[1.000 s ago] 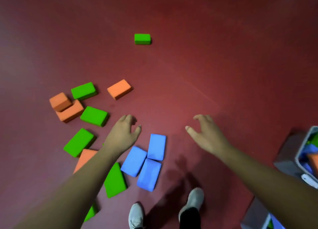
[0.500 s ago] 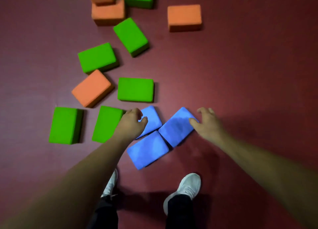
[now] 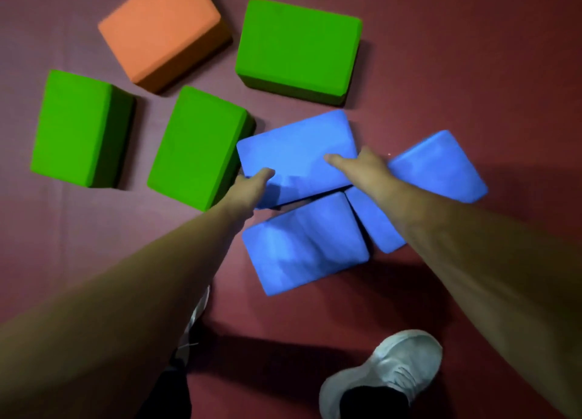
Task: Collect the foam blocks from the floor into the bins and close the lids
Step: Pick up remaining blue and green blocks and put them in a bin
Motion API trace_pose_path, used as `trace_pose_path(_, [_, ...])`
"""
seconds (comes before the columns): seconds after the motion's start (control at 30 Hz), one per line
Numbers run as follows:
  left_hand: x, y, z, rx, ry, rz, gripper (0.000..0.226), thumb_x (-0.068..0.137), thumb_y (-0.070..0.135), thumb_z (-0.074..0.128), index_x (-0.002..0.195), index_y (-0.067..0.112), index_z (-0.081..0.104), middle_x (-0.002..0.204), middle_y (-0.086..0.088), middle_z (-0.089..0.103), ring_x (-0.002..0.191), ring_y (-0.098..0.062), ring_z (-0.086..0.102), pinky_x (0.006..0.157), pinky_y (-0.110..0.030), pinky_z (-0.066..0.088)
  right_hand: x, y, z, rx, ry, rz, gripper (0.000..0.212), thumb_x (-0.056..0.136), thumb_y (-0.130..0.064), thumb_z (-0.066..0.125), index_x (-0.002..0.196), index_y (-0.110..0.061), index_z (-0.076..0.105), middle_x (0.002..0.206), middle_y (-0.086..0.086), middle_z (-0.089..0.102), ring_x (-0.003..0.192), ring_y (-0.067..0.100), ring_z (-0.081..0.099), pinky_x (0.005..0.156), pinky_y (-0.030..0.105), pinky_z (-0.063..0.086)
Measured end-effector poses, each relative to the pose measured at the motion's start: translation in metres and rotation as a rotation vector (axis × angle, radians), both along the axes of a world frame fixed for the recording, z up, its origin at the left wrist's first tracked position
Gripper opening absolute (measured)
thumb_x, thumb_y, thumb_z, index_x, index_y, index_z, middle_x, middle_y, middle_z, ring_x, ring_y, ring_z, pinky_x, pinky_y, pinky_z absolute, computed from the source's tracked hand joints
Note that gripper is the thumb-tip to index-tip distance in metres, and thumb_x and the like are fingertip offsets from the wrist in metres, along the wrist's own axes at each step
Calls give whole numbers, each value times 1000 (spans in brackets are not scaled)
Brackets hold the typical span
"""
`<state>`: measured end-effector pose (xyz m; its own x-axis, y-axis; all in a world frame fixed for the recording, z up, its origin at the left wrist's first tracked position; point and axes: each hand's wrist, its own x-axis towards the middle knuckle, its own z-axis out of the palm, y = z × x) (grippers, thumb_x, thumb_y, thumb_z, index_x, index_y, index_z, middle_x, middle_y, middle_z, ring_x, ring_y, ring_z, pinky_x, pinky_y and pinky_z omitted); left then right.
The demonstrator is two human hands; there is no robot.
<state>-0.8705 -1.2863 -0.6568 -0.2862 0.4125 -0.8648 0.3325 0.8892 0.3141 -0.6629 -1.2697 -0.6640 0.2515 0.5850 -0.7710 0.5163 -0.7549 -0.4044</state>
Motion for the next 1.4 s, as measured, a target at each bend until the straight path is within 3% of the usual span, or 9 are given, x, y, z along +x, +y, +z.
trace_pose_path(0.07, [-10, -4, 0, 42, -113, 128, 62, 81, 54, 60, 129, 15, 53, 125, -2, 57, 106, -20, 57, 87, -36, 47, -2, 1, -6, 54, 0, -60, 109, 46, -89, 69, 122, -10, 59, 125, 16, 62, 117, 33, 58, 103, 43, 46])
trace_pose_path(0.2, [-35, 0, 23, 104, -266, 116, 39, 78, 57, 54, 100, 25, 57, 102, 0, 61, 84, -15, 59, 71, -30, 45, -6, -2, 42, 226, 48, -148, 71, 68, -49, 85, 107, -15, 36, 111, 6, 53, 102, 22, 55, 84, 31, 42])
trace_pose_path(0.3, [-65, 16, 28, 257, -18, -179, 26, 88, 40, 62, 105, 20, 58, 100, -5, 62, 87, -18, 57, 71, -30, 40, -2, -5, 74, 415, -44, -146, 74, 69, -38, 87, 114, -16, 32, 110, 8, 59, 94, 24, 60, 78, 34, 45])
trace_pose_path(0.43, [-107, 51, 19, 398, 541, -450, 65, 79, 28, 77, 127, -4, 48, 125, -24, 51, 123, -36, 43, 102, -39, 31, -3, -1, 94, 505, -255, -18, 99, 67, -38, 86, 144, -8, 31, 138, 16, 51, 121, 34, 54, 96, 39, 43])
trace_pose_path(0.7, [-196, 118, -107, 153, 284, -256, 119, 18, 80, 80, 114, 12, 61, 109, -8, 68, 98, -25, 68, 82, -46, 59, -58, 22, 80, 508, -418, 218, 82, 67, -41, 81, 133, -9, 45, 127, 13, 55, 113, 39, 55, 89, 46, 45])
trace_pose_path(0.87, [-135, 123, -13, 112, 211, -322, 58, 65, 44, 89, 87, 6, 51, 75, -6, 54, 64, -19, 56, 31, -22, 34, -84, 27, 78, 507, -535, 212, 78, 69, -43, 75, 132, -10, 43, 127, 11, 54, 112, 37, 54, 82, 45, 46])
trace_pose_path(1.03, [-127, 116, 8, 255, 64, -430, 94, 73, 25, 87, 143, 14, 25, 112, -4, 55, 100, -18, 56, 79, -28, 45, -85, 18, 80, 499, -476, 184, 83, 70, -39, 77, 137, -7, 41, 132, 13, 52, 117, 39, 51, 88, 47, 45])
trace_pose_path(1.13, [-123, 114, 52, 359, 15, -444, 101, 62, 29, 90, 143, 24, 29, 120, -5, 61, 104, -17, 60, 93, -32, 50, -82, 20, 107, 458, -371, 108, 83, 70, -37, 80, 136, -7, 41, 131, 16, 53, 117, 41, 53, 90, 46, 44])
trace_pose_path(1.4, [-102, 150, 286, 624, -9, -454, 89, 57, 27, 89, 121, 14, 29, 115, -5, 55, 103, -21, 56, 80, -25, 42, -60, 43, 327, 534, -411, -87, 88, 69, -39, 84, 138, -7, 40, 134, 17, 52, 118, 40, 54, 93, 48, 46])
